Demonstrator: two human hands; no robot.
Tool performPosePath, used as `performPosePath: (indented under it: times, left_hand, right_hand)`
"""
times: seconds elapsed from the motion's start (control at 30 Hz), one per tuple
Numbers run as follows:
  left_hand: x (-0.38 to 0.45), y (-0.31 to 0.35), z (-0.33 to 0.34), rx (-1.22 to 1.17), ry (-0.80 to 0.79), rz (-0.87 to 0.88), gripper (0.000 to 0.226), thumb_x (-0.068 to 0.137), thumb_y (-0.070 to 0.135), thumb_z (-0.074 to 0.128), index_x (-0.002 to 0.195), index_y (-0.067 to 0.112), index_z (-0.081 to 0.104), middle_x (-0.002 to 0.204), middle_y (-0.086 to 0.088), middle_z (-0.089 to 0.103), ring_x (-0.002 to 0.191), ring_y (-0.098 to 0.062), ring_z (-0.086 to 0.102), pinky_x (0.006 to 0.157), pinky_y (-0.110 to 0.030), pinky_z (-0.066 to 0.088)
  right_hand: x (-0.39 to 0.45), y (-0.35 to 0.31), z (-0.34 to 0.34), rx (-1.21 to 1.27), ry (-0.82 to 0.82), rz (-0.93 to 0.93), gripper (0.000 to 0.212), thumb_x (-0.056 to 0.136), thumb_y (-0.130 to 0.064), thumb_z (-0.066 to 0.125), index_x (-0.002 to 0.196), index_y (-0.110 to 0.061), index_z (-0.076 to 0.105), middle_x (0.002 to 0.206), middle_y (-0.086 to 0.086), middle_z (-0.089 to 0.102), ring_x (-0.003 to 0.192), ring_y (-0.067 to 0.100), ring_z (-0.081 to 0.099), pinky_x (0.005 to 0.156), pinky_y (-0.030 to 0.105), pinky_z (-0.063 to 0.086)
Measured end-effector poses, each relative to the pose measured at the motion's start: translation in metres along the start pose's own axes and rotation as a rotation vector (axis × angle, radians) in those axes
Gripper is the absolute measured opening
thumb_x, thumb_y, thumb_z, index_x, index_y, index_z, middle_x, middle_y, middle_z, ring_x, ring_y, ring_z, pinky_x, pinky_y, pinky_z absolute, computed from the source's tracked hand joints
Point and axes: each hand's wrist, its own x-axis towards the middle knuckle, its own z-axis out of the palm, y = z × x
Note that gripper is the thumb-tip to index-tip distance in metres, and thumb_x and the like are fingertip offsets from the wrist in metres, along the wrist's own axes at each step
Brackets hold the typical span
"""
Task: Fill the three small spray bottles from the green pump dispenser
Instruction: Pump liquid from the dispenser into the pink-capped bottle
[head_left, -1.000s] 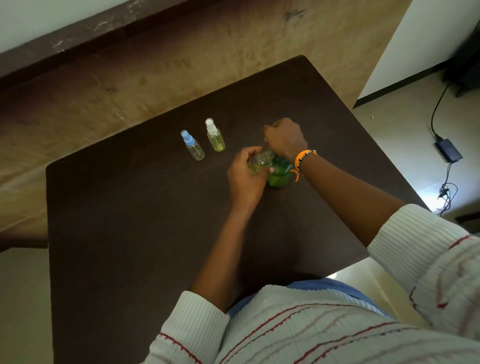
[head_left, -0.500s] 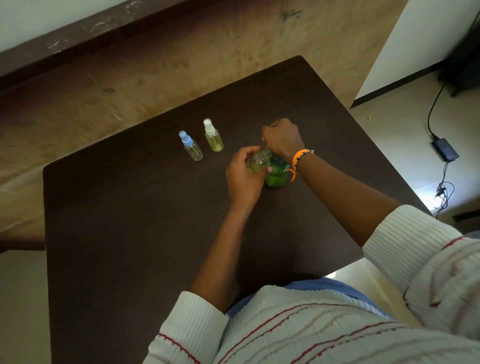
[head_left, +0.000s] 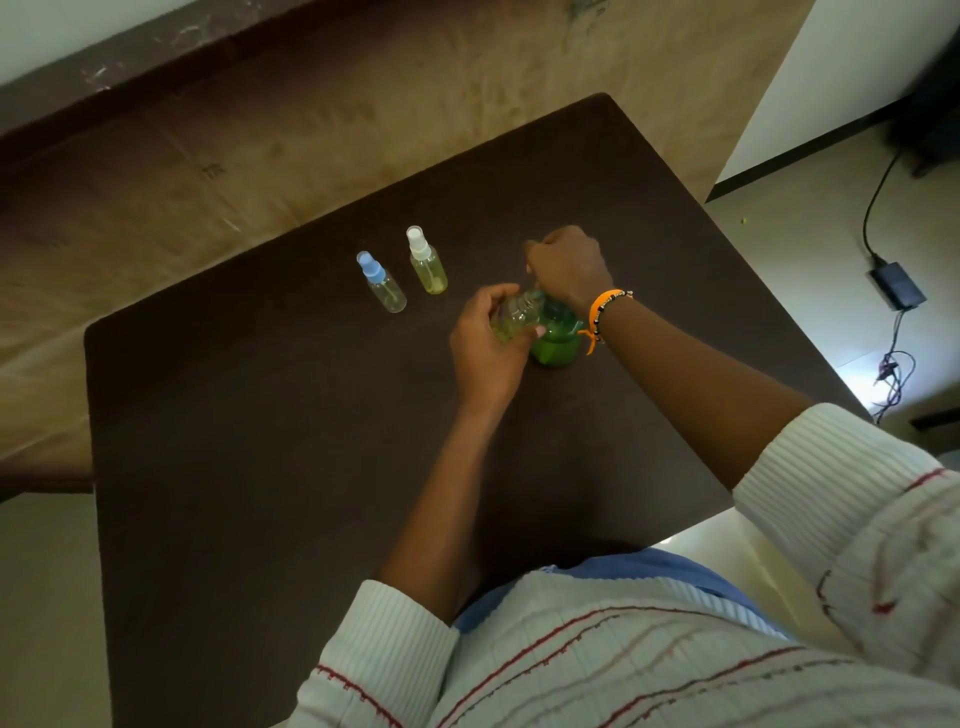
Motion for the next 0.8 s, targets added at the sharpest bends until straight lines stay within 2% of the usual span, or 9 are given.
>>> performPosePath:
  times: [0.13, 0.27, 0.43, 0.53, 0.63, 0.7, 0.8]
  left_hand:
    - [0.0009, 0.0035, 0.0, -0.006, 0.002, 0.011, 0.044, 0.066, 0.004, 0.077, 0.105, 0.016, 0.061, 0.1, 0.008, 0.062, 0.092, -0.002, 0.059, 0.079, -0.011, 0.045]
    - [0.0002, 0.0023, 0.0033, 0.013, -0.001, 0.007, 0.045, 0.067, 0.003, 0.076, 0.108, 0.014, 0.061, 0.101, 0.007, 0.062, 0.091, -0.001, 0.057, 0.079, -0.009, 0.045]
    - [0.0005, 0.0013, 0.0029, 0.014, -0.002, 0.008, 0.045, 0.067, 0.002, 0.076, 0.108, 0.013, 0.062, 0.101, 0.008, 0.062, 0.09, 0.0, 0.057, 0.077, -0.006, 0.043]
    - [0.0005, 0.0025, 0.001, 0.004, -0.002, 0.008, 0.045, 0.066, 0.004, 0.077, 0.107, 0.015, 0.061, 0.101, 0.007, 0.063, 0.092, -0.003, 0.059, 0.08, -0.011, 0.046]
    - [0.0003, 0.0014, 0.0003, -0.001, 0.0, 0.014, 0.044, 0.066, 0.004, 0.077, 0.106, 0.015, 0.061, 0.101, 0.008, 0.062, 0.089, 0.004, 0.057, 0.077, -0.007, 0.044]
    - [0.0003, 0.0011, 0.0009, -0.005, 0.003, 0.008, 0.045, 0.066, 0.004, 0.077, 0.107, 0.014, 0.061, 0.101, 0.009, 0.062, 0.089, 0.005, 0.056, 0.078, -0.006, 0.044]
    - [0.0001, 0.0004, 0.0022, 0.006, -0.004, -0.004, 0.046, 0.067, 0.004, 0.077, 0.109, 0.014, 0.061, 0.102, 0.008, 0.062, 0.092, 0.001, 0.057, 0.078, -0.007, 0.044]
  right_hand:
    - [0.0017, -0.0042, -0.0035, 0.036, -0.102, 0.039, 0.031, 0.089, -0.034, 0.052, 0.088, -0.008, 0.07, 0.082, 0.004, 0.067, 0.088, 0.025, 0.063, 0.077, 0.031, 0.048]
    - [-0.0015, 0.0006, -0.0014, -0.007, 0.032, 0.007, 0.034, 0.086, -0.028, 0.052, 0.093, 0.0, 0.071, 0.09, 0.014, 0.069, 0.087, 0.033, 0.066, 0.081, 0.04, 0.054]
    - [-0.0029, 0.0009, 0.0018, -0.044, 0.072, -0.007, 0.032, 0.086, -0.027, 0.056, 0.097, 0.0, 0.069, 0.086, 0.009, 0.063, 0.088, 0.033, 0.065, 0.078, 0.036, 0.051]
    - [0.0009, -0.0022, -0.0008, -0.021, -0.044, 0.015, 0.033, 0.086, -0.032, 0.057, 0.096, -0.003, 0.07, 0.094, 0.011, 0.066, 0.091, 0.029, 0.064, 0.078, 0.033, 0.049]
    - [0.0026, -0.003, -0.0025, -0.009, -0.137, 0.035, 0.028, 0.087, -0.033, 0.057, 0.089, -0.009, 0.07, 0.095, 0.01, 0.067, 0.089, 0.025, 0.063, 0.073, 0.029, 0.043]
    - [0.0053, -0.0006, -0.0007, -0.029, -0.054, 0.026, 0.028, 0.086, -0.03, 0.057, 0.092, -0.006, 0.07, 0.099, 0.012, 0.069, 0.091, 0.028, 0.065, 0.074, 0.031, 0.047]
    - [0.0026, 0.0023, 0.0028, -0.064, 0.066, 0.021, 0.027, 0.084, -0.029, 0.06, 0.1, -0.008, 0.068, 0.106, 0.012, 0.067, 0.096, 0.03, 0.064, 0.083, 0.036, 0.053]
